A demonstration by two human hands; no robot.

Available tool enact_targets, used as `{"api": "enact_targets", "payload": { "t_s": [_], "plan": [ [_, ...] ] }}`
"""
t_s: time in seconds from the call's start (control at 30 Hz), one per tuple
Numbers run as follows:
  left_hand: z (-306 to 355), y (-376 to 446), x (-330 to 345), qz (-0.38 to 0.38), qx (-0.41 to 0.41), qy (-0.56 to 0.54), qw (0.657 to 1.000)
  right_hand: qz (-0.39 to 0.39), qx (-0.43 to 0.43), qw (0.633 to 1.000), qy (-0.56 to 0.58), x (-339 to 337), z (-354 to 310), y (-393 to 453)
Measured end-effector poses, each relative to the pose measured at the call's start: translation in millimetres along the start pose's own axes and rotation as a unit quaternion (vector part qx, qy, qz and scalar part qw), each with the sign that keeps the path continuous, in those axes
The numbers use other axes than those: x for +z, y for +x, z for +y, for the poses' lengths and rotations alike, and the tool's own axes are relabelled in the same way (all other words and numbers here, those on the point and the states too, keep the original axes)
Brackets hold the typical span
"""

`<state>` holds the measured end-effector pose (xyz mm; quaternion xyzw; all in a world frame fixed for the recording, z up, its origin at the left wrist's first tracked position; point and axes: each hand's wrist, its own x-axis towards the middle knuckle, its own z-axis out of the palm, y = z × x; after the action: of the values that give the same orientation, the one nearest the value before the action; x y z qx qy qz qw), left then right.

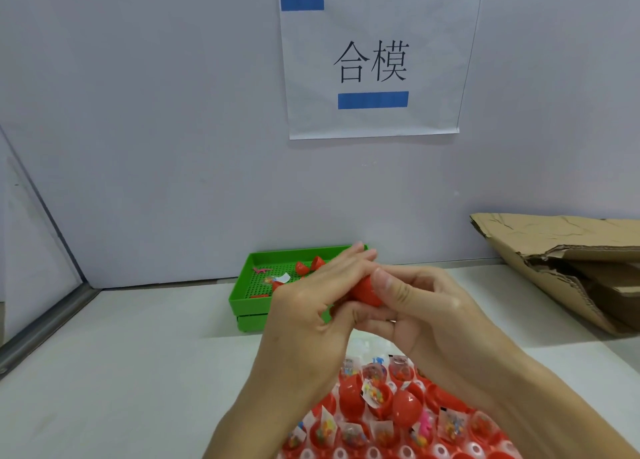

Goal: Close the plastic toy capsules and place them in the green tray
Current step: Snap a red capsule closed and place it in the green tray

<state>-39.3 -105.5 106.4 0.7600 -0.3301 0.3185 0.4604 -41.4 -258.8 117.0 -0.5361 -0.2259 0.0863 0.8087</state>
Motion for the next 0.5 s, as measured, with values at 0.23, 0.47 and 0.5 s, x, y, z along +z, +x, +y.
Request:
{"api": "enact_targets", "payload": {
  "t_s": [0.23, 0.47, 0.5],
  "plan": [
    [-0.7, -1.5, 3.9, 0.005, 0.002, 0.024, 1.0, 0.016, -0.011, 1.0, -0.012, 0.8, 6.8, 0.9],
    [0.4, -0.6, 2.0, -0.005, -0.041, -0.007, 0.999, 0.001, 0.026, 0.998, 0.065, 3.0, 5.8, 1.0],
    [1.7, -0.1, 1.6, -0.01, -0.065, -0.026, 0.998, -0.004, 0.044, 0.994, 0.101, 3.8, 5.4, 1.1]
  ]
}}
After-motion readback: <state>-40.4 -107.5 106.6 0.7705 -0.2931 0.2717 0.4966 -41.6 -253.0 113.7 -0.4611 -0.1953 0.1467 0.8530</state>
